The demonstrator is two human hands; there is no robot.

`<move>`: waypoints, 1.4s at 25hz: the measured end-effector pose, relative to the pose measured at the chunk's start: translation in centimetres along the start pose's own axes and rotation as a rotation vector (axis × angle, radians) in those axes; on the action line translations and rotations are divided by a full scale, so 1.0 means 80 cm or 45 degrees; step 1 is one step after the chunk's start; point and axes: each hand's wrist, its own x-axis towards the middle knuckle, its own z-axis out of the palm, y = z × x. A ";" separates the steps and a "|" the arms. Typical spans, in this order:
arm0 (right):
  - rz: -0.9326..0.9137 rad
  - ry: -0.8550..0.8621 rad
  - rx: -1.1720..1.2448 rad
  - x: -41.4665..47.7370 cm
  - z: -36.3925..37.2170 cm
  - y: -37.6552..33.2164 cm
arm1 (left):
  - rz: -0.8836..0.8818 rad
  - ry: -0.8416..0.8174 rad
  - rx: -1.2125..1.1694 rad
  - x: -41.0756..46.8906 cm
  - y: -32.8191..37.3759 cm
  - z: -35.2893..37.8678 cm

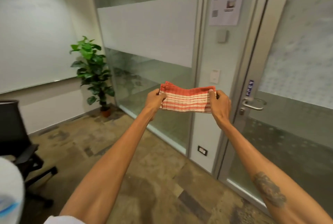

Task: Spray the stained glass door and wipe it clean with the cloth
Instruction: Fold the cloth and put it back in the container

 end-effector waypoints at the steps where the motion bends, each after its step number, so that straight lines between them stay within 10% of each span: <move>1: -0.007 -0.053 0.008 -0.021 0.023 -0.013 | 0.005 0.051 0.031 -0.012 -0.009 -0.037; 17: -0.185 -0.968 0.339 -0.293 0.341 -0.176 | -0.230 0.687 0.299 -0.189 -0.134 -0.473; 35: -0.114 -2.063 0.429 -0.466 0.607 -0.239 | -0.698 1.218 0.520 -0.285 -0.242 -0.674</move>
